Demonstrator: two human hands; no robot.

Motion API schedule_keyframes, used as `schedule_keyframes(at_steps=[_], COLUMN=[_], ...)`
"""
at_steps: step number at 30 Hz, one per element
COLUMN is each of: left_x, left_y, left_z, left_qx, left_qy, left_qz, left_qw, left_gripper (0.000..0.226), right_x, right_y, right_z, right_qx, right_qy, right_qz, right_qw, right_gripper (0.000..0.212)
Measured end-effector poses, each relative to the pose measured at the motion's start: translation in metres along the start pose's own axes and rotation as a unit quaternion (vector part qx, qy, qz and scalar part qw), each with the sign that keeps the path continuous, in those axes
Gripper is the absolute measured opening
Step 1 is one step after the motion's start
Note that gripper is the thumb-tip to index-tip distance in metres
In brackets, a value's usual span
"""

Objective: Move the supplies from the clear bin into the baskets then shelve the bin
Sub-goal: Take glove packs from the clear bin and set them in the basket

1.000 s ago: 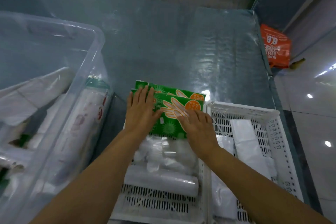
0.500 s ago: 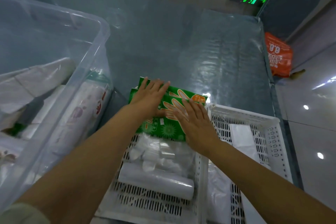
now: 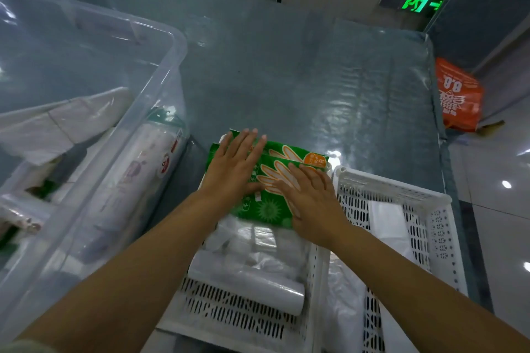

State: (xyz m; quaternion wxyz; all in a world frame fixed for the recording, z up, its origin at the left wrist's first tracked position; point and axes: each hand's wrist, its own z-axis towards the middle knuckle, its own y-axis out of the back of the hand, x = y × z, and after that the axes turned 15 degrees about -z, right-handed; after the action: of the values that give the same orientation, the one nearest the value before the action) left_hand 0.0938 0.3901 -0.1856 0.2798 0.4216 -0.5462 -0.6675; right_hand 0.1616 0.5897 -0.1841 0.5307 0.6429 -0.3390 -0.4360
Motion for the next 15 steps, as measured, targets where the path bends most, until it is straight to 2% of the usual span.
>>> schedule_keyframes(at_steps=[2, 4, 6, 8, 11, 15], left_x=[-0.002, 0.0, 0.002, 0.002, -0.002, -0.002], left_y=[-0.003, -0.006, -0.011, -0.014, -0.017, -0.022], left_z=[-0.016, -0.027, -0.03, -0.026, -0.019, -0.016], left_qx=[-0.026, 0.026, 0.065, 0.066, 0.069, 0.089], left_qy=[-0.015, -0.02, -0.01, -0.006, -0.02, -0.03], left_qz=[-0.032, -0.033, -0.006, 0.011, 0.021, 0.002], left_qw=[0.999, 0.999, 0.998, 0.998, 0.997, 0.996], left_gripper=[0.106, 0.108, 0.108, 0.107, 0.106, 0.103], right_x=[-0.006, -0.013, -0.018, -0.02, -0.022, -0.021], right_y=[0.006, 0.01, 0.01, 0.009, 0.007, 0.005], right_z=[0.005, 0.016, 0.028, 0.039, 0.047, 0.044], right_qx=[-0.046, -0.08, -0.073, -0.062, -0.103, -0.128], right_qy=[-0.039, -0.088, -0.119, -0.133, -0.161, -0.186], right_qz=[0.028, 0.02, 0.004, 0.005, 0.032, 0.004], right_qw=[0.998, 0.993, 0.99, 0.989, 0.981, 0.974], right_gripper=[0.064, 0.049, 0.038, 0.029, 0.009, 0.007])
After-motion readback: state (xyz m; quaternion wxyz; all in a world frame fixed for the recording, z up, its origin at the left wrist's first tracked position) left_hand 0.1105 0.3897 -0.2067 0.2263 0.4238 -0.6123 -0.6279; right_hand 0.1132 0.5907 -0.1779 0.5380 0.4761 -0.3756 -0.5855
